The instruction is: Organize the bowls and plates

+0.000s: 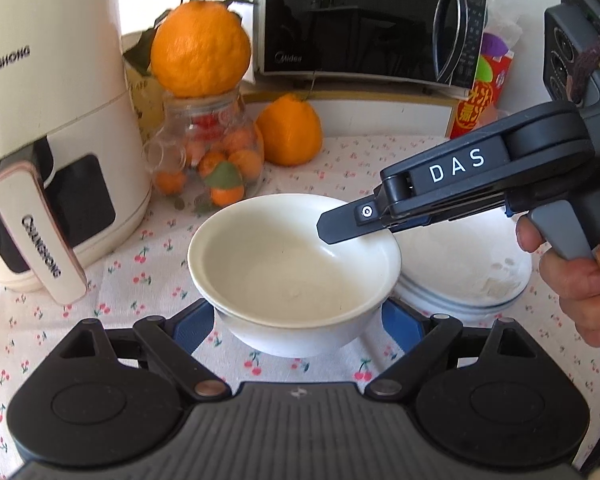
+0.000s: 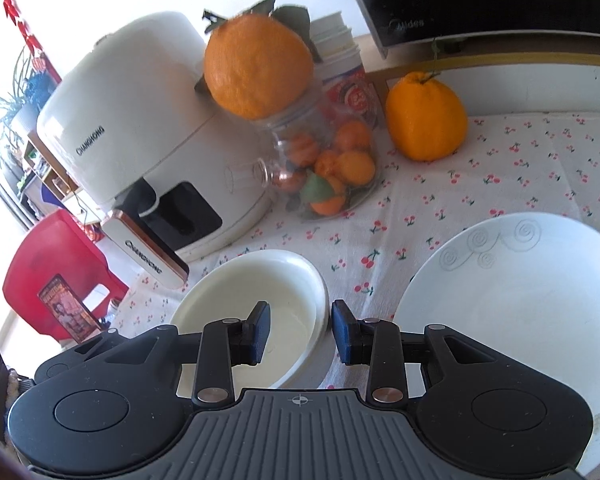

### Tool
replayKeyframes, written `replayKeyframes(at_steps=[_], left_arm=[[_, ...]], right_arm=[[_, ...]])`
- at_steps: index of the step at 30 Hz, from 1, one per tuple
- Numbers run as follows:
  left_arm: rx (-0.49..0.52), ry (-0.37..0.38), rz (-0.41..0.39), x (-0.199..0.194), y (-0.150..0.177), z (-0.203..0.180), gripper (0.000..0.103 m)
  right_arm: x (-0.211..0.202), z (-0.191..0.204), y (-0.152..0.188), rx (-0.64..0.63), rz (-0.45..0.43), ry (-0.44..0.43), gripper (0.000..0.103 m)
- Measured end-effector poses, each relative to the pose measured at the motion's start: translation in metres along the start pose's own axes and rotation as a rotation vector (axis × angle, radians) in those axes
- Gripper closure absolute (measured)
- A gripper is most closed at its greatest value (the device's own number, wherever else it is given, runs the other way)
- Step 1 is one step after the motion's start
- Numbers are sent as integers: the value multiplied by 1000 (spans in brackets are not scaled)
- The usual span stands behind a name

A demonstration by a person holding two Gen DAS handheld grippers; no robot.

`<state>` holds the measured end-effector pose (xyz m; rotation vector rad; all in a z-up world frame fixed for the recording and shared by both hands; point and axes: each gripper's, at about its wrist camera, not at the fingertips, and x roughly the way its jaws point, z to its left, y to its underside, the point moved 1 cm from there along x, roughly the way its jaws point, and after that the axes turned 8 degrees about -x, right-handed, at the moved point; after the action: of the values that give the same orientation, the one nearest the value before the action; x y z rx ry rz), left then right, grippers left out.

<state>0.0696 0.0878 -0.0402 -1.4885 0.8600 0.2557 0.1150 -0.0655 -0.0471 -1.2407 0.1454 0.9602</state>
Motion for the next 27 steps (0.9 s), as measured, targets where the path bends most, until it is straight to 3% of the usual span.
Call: replayKeyframes(at_steps=[12,27], left_arm=[[16,54,-55,-2,-18,-28,13],[82,131,-40,27,-23,-81,13]], right_arm=[[-41,-17,-9,20,-87,21,70],[-82,-67,5,93,-130,113,70]])
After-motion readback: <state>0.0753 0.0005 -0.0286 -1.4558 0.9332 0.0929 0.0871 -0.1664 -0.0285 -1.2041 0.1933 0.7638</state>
